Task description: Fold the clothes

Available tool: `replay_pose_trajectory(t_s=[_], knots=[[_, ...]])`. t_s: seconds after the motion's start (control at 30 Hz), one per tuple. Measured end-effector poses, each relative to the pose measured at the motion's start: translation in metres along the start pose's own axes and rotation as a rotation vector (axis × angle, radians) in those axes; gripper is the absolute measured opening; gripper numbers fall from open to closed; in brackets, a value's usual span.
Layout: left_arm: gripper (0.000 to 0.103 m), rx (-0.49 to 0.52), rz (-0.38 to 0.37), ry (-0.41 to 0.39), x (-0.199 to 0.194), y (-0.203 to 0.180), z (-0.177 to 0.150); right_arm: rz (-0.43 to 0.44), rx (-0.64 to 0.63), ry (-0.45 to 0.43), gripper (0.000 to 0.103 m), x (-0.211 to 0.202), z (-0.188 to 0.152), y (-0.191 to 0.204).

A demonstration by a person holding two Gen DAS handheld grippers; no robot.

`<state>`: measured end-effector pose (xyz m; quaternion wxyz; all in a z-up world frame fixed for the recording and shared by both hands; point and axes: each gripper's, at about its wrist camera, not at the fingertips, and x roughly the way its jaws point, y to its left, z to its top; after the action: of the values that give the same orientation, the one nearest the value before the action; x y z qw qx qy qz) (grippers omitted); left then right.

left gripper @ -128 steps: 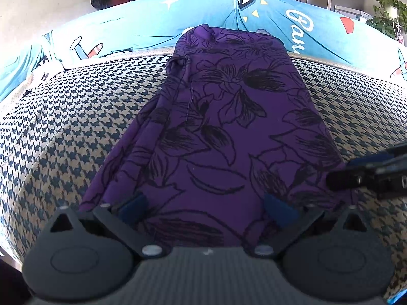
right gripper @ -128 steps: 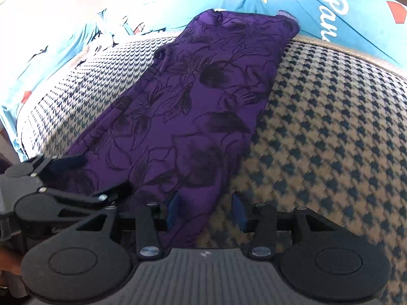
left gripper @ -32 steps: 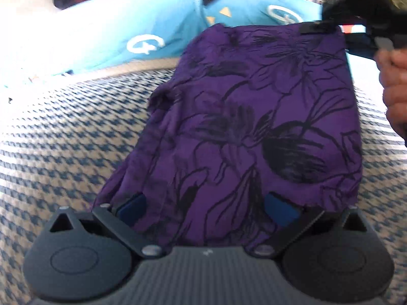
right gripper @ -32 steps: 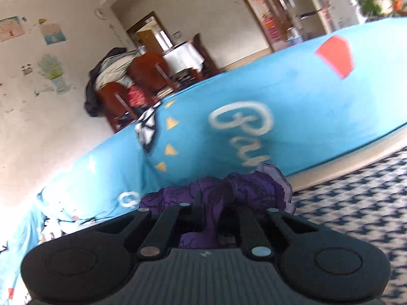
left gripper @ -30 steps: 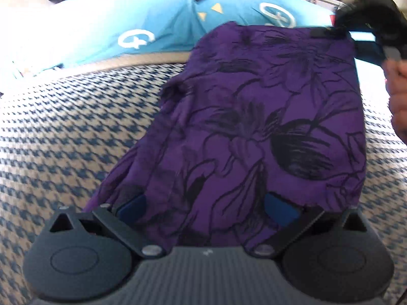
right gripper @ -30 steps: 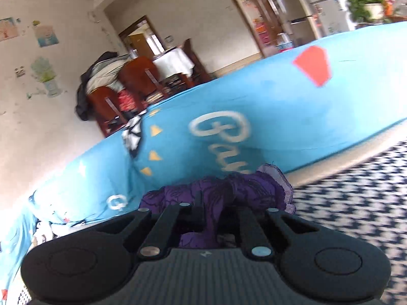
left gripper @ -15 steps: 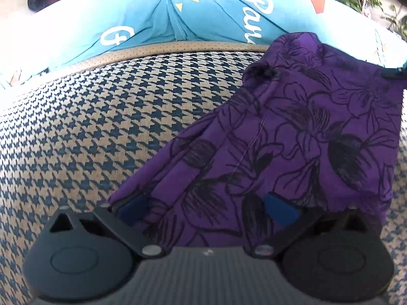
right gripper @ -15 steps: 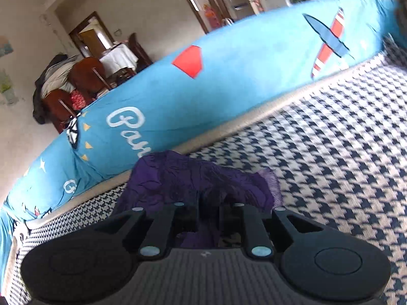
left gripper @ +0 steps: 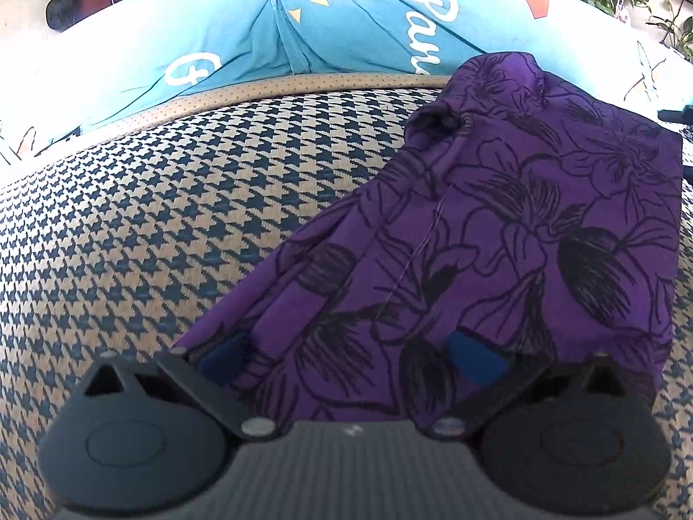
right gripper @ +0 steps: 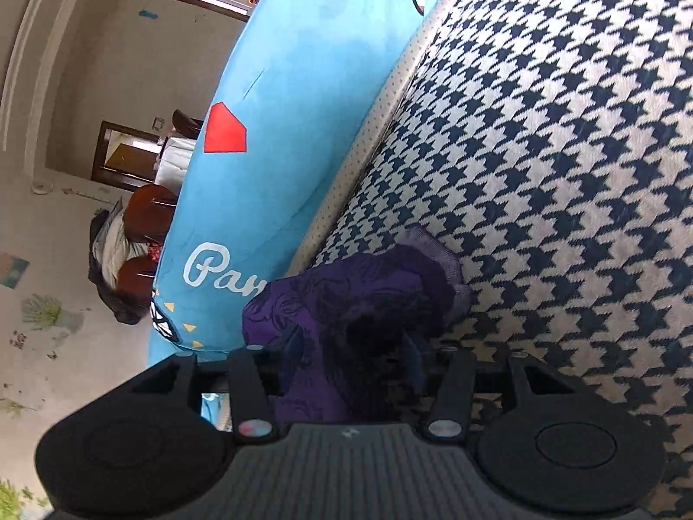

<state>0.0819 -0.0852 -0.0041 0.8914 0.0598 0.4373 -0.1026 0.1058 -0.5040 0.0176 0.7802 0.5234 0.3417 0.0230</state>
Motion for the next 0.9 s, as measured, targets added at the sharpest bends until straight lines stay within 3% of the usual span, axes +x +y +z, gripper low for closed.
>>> replay_pose_trajectory(t_s=[0.1,0.27,0.4,0.43,0.5,0.57,0.87,0.9], knots=[[0.103,0.0,0.002,-0.004,0.0,-0.001,0.0,-0.006,-0.005,0.017,0.057,0.011,-0.001,0.001],[0.103,0.001,0.003,-0.008,0.002,-0.002,0.0,0.026,0.019,0.019,0.057,0.036,-0.001,-0.006],[0.103,0.001,0.004,-0.01,0.003,-0.002,0.001,0.016,-0.124,-0.078,0.056,0.031,-0.007,0.016],[0.103,0.001,0.003,-0.011,0.003,-0.002,0.001,0.014,-0.161,-0.102,0.052,0.03,-0.008,0.021],[0.103,0.0,0.003,-0.012,0.004,-0.003,0.003,0.009,-0.235,-0.152,0.022,0.027,-0.011,0.033],[0.103,0.0,0.0,-0.014,0.005,-0.003,0.004,0.004,-0.309,-0.201,0.013,0.025,-0.014,0.044],[0.103,0.027,-0.049,-0.03,0.006,-0.013,0.01,-0.02,-0.64,-0.423,0.009,0.013,-0.028,0.094],[0.103,0.037,-0.047,-0.03,0.006,-0.015,0.009,-0.064,-0.636,-0.41,0.009,0.018,-0.025,0.09]])
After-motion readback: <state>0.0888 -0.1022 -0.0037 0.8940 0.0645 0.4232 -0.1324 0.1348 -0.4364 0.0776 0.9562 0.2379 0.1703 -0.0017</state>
